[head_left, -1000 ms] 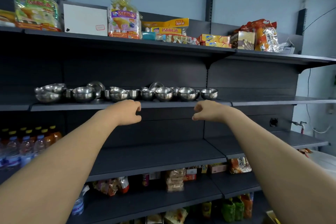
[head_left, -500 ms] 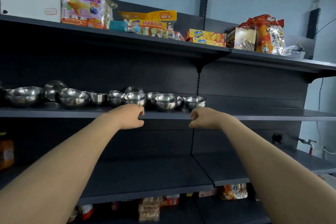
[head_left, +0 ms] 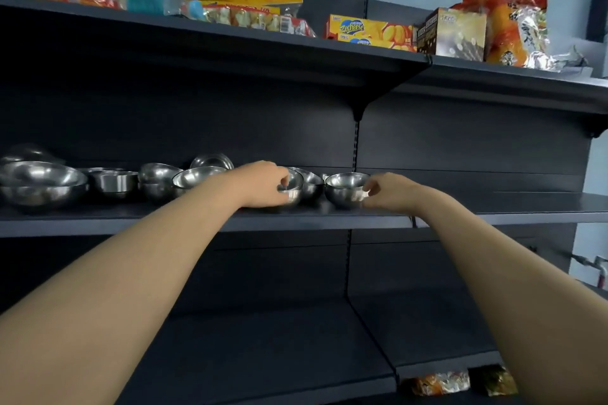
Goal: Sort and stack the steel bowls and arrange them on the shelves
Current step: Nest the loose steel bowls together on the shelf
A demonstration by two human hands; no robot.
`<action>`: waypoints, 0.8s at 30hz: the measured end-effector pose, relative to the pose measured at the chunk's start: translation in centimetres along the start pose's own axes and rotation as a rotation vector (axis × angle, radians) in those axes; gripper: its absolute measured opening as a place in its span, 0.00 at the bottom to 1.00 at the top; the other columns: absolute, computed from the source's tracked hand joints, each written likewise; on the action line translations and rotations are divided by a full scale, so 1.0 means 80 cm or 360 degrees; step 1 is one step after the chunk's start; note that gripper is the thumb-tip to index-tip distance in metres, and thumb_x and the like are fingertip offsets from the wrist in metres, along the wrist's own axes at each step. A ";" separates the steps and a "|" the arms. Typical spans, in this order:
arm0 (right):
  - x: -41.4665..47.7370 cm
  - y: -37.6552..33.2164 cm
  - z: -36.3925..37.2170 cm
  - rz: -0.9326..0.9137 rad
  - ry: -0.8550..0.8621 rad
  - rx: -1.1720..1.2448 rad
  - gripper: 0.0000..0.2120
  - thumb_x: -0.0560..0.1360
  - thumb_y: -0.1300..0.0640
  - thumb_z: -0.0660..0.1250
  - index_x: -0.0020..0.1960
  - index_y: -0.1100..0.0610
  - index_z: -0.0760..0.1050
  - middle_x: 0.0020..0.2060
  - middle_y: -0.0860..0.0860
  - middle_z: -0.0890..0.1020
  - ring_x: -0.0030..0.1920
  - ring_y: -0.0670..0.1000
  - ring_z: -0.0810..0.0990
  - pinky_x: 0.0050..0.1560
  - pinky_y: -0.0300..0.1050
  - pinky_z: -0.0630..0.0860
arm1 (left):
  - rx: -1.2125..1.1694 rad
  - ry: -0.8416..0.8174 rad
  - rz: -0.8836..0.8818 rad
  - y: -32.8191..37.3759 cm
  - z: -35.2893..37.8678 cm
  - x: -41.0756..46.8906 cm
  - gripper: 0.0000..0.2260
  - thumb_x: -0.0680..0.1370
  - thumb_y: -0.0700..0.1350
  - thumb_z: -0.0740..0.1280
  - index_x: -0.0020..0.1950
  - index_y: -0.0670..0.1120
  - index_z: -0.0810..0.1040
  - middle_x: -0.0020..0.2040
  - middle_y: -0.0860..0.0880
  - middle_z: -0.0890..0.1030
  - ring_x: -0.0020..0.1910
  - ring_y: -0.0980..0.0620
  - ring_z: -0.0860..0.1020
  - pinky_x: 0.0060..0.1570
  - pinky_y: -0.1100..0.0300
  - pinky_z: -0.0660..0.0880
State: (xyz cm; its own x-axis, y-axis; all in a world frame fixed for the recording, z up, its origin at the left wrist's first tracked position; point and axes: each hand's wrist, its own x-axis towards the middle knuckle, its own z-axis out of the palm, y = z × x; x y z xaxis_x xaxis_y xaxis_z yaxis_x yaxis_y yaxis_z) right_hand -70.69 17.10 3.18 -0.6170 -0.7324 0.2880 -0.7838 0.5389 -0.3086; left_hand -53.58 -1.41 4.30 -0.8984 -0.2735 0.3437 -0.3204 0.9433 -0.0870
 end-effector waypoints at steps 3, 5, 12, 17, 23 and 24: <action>0.055 0.018 -0.006 0.0014 0.0069 0.0015 0.21 0.72 0.52 0.68 0.63 0.57 0.73 0.56 0.51 0.77 0.55 0.51 0.75 0.53 0.44 0.72 | -0.0015 0.0039 0.0047 -0.007 0.003 0.060 0.15 0.77 0.50 0.62 0.62 0.48 0.72 0.55 0.50 0.73 0.55 0.50 0.73 0.57 0.52 0.73; 0.094 0.031 -0.010 0.0032 0.0099 0.0004 0.21 0.73 0.52 0.69 0.63 0.58 0.72 0.55 0.50 0.76 0.54 0.50 0.74 0.52 0.43 0.70 | -0.0045 0.0069 0.0074 -0.012 0.006 0.102 0.15 0.77 0.50 0.62 0.62 0.48 0.72 0.55 0.50 0.74 0.54 0.50 0.73 0.57 0.52 0.73; 0.194 0.079 -0.006 0.0057 0.0172 0.0013 0.17 0.72 0.53 0.68 0.59 0.58 0.74 0.54 0.53 0.79 0.54 0.53 0.77 0.58 0.48 0.74 | -0.0133 -0.0021 0.0161 -0.017 0.031 0.215 0.17 0.78 0.50 0.62 0.65 0.46 0.69 0.58 0.49 0.74 0.52 0.52 0.71 0.55 0.58 0.70; 0.235 0.106 0.003 0.0049 0.0142 0.0068 0.23 0.72 0.52 0.69 0.65 0.58 0.72 0.58 0.53 0.77 0.57 0.52 0.75 0.60 0.47 0.73 | -0.0118 -0.0112 0.0156 -0.005 0.054 0.264 0.20 0.78 0.52 0.62 0.67 0.45 0.68 0.61 0.48 0.74 0.59 0.50 0.73 0.59 0.57 0.71; 0.272 0.136 0.026 -0.0004 0.0122 0.0316 0.23 0.73 0.53 0.69 0.66 0.58 0.71 0.59 0.53 0.77 0.60 0.52 0.75 0.59 0.43 0.71 | -0.0125 -0.0286 0.0048 0.005 0.077 0.305 0.29 0.76 0.60 0.62 0.72 0.46 0.64 0.67 0.49 0.71 0.64 0.50 0.71 0.65 0.53 0.68; 0.276 0.140 0.030 -0.0020 0.0114 0.0389 0.23 0.73 0.52 0.69 0.66 0.57 0.71 0.61 0.52 0.76 0.62 0.51 0.74 0.58 0.41 0.69 | -0.0183 -0.0324 0.0026 0.006 0.079 0.308 0.32 0.75 0.63 0.62 0.72 0.47 0.62 0.68 0.50 0.70 0.65 0.50 0.70 0.66 0.53 0.67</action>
State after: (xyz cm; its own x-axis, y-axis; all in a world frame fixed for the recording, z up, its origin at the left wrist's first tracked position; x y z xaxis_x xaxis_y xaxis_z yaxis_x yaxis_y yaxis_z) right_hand -92.93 5.99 3.87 -0.6176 -0.7022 0.3542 -0.7564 0.4069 -0.5121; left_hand -77.73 -8.89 6.82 -0.9489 -0.2796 0.1465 -0.2798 0.9599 0.0200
